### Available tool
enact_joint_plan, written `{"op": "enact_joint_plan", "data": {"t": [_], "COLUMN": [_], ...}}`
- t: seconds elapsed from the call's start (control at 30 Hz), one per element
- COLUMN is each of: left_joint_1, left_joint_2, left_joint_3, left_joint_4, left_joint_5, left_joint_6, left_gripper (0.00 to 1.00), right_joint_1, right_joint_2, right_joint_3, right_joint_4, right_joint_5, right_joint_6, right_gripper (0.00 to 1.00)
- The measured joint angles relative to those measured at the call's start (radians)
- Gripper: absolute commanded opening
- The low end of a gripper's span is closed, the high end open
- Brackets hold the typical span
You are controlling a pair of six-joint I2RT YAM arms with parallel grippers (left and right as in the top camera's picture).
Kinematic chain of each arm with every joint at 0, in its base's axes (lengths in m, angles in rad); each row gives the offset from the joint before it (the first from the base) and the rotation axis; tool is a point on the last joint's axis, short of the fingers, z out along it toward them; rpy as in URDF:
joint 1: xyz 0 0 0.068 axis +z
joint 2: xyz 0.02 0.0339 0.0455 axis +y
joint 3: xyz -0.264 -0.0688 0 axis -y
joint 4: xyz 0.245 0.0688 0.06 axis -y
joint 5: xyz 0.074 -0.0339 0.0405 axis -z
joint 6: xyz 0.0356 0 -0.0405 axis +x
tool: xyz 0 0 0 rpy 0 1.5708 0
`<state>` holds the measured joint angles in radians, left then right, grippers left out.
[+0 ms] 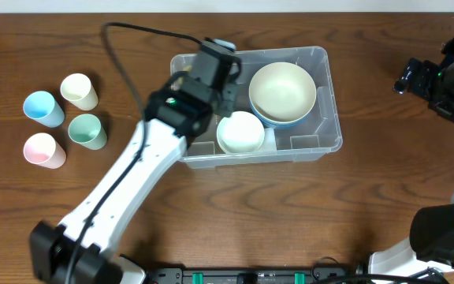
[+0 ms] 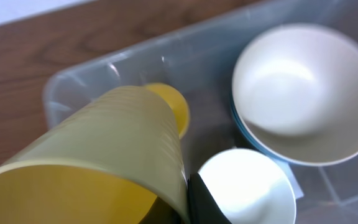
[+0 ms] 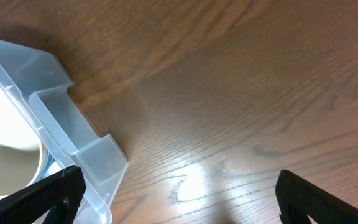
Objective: Pack container
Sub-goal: 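Lower the yellow cup into the first yellow cup and open the left gripper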
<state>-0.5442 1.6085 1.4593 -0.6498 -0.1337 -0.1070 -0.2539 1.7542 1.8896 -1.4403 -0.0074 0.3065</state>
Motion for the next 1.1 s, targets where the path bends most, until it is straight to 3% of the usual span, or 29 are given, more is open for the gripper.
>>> {"op": "enact_joint_plan", "data": {"t": [0.53,1.1], "left_joint_1": [-0.011,-0.011], "left_joint_2": [0.167,0.17], "left_joint_3": [0.0,0.0], "left_joint_4": [0.026,0.091], "left_joint_5": [-0.024,-0.054], "left_joint_6": [0.055,0.075], "left_gripper": [0.06,0.06], "right_joint_1": [0.0,0.0], "right_joint_2": [0.0,0.0], "right_joint_3": [0.0,0.0], "right_joint_4": [0.0,0.0], "right_joint_5": [0.0,0.0], "right_joint_6": [0.0,0.0], "right_gripper": [0.99,0.99]}}
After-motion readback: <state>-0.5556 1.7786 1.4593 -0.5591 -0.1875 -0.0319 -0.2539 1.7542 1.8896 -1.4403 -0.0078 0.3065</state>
